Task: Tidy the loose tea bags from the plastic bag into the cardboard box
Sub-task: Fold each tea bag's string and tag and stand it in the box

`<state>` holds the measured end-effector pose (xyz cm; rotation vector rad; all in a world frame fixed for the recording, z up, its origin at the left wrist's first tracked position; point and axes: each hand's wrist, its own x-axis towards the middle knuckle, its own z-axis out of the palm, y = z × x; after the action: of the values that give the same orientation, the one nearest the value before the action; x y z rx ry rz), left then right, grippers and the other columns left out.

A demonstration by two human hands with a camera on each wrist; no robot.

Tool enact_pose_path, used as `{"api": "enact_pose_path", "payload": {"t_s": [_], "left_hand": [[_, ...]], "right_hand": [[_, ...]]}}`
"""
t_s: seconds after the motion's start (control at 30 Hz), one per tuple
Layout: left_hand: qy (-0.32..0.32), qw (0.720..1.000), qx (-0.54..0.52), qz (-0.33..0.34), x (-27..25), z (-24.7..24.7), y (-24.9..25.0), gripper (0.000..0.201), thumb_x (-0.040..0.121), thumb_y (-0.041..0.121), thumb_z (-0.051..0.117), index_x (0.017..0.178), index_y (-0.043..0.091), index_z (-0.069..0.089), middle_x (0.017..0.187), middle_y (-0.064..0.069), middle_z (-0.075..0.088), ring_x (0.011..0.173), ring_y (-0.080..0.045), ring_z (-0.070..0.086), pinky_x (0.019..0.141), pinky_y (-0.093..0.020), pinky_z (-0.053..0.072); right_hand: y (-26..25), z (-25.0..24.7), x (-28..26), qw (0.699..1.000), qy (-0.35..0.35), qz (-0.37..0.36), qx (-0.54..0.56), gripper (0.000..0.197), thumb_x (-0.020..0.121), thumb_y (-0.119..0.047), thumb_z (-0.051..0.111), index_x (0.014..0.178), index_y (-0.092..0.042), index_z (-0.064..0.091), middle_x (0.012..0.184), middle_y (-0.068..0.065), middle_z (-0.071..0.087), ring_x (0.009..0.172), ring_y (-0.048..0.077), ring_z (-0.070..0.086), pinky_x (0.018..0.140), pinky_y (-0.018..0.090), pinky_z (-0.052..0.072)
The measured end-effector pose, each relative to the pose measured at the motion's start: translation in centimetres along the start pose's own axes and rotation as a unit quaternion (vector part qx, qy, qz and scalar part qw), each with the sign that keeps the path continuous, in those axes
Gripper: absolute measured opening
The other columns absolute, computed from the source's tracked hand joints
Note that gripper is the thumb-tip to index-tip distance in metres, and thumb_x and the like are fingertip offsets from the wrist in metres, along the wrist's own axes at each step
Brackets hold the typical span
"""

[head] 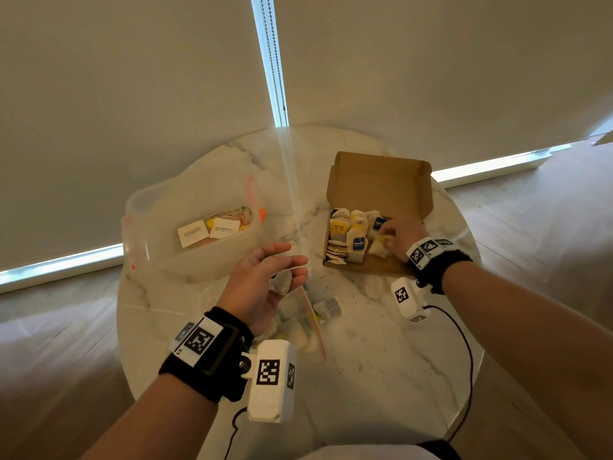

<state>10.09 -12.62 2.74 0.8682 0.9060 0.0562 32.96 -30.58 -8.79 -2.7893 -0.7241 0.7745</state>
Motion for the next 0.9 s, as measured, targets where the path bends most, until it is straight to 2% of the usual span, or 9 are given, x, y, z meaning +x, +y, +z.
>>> {"api": "enact_pose_path", "payload": {"t_s": [0.13,0.23,0.33,0.4,0.53,0.67,0.73,0.8,0.9], "left_hand": [[0.009,1.000,0.012,-0.005,0.5,-0.2,-0.1,0.022,0.095,0.000,0.056,0.117,0.004,0.057,0.097,-0.022,0.072,0.072,-0.024,0.067,0.075,-0.030,0.059],[0.009,1.000,0.018,-0.007,0.8,-0.1,-0.1,0.023,0.096,0.000,0.055,0.118,0.004,0.057,0.096,-0.021,0.072,0.072,-0.023,0.067,0.075,-0.030,0.059],[0.008,1.000,0.025,-0.006,1.1,-0.1,0.0,0.022,0.095,0.000,0.055,0.118,0.004,0.058,0.097,-0.022,0.072,0.073,-0.023,0.068,0.077,-0.031,0.059],[0.005,1.000,0.026,-0.005,1.2,-0.1,0.0,0.022,0.096,0.000,0.054,0.117,0.004,0.058,0.098,-0.021,0.072,0.073,-0.023,0.068,0.076,-0.030,0.059],[-0.004,1.000,0.024,-0.003,1.4,-0.3,-0.1,0.022,0.096,0.000,0.053,0.118,0.003,0.058,0.098,-0.022,0.072,0.073,-0.023,0.068,0.075,-0.030,0.059],[-0.005,1.000,0.020,0.000,1.5,-0.5,-0.2,0.023,0.097,0.000,0.052,0.118,0.003,0.057,0.099,-0.023,0.072,0.074,-0.024,0.069,0.076,-0.031,0.059],[-0.008,1.000,0.014,0.000,1.4,-0.6,-0.2,0.024,0.097,-0.002,0.050,0.119,0.003,0.058,0.102,-0.024,0.072,0.078,-0.026,0.070,0.079,-0.033,0.059],[-0.014,1.000,0.004,0.002,1.2,-0.7,-0.1,0.026,0.097,-0.004,0.046,0.120,0.002,0.058,0.107,-0.026,0.071,0.087,-0.030,0.070,0.084,-0.037,0.057],[-0.031,0.999,-0.029,0.004,0.7,-0.6,0.1,0.031,0.098,0.000,0.041,0.126,0.000,0.056,0.111,-0.027,0.069,0.097,-0.035,0.069,0.087,-0.040,0.058]], "right_hand": [[-0.9,0.9,1.0,1.000,-0.009,0.005,0.030,0.025,0.096,-0.018,0.056,0.117,-0.016,0.069,0.125,0.006,0.064,0.114,0.024,0.057,0.098,0.028,0.042],[-1.2,1.4,1.6,0.998,0.034,0.021,0.057,0.026,0.096,-0.010,0.054,0.117,-0.011,0.069,0.122,0.010,0.064,0.113,0.027,0.057,0.089,0.023,0.037],[-1.6,2.1,1.7,0.992,0.076,0.054,0.090,0.022,0.091,-0.009,0.059,0.112,-0.006,0.068,0.116,0.015,0.064,0.109,0.030,0.057,0.087,0.028,0.040],[-1.7,2.6,1.7,0.983,0.098,0.114,0.109,0.023,0.087,-0.019,0.066,0.106,-0.006,0.065,0.109,0.014,0.065,0.104,0.030,0.058,0.081,0.031,0.042],[-1.5,3.0,1.9,0.952,0.095,0.229,0.181,0.047,0.078,-0.043,0.078,0.105,-0.006,0.068,0.105,0.013,0.069,0.098,0.029,0.065,0.073,0.029,0.048],[-1.6,2.8,1.8,0.964,0.070,0.190,0.171,0.032,0.088,-0.036,0.068,0.104,-0.009,0.074,0.104,0.009,0.072,0.102,0.025,0.063,0.080,0.025,0.044],[-1.7,2.5,1.4,0.967,0.074,0.173,0.172,0.028,0.091,-0.032,0.064,0.102,-0.009,0.076,0.103,0.009,0.073,0.096,0.025,0.064,0.082,0.026,0.046],[-1.6,2.3,0.7,0.968,0.080,0.172,0.167,0.028,0.093,-0.031,0.062,0.100,-0.009,0.076,0.101,0.010,0.073,0.087,0.023,0.061,0.077,0.024,0.043],[-1.9,1.3,-1.0,0.966,0.114,0.161,0.164,0.028,0.094,-0.029,0.061,0.108,-0.008,0.073,0.108,0.012,0.070,0.100,0.029,0.061,0.080,0.024,0.037]]}}
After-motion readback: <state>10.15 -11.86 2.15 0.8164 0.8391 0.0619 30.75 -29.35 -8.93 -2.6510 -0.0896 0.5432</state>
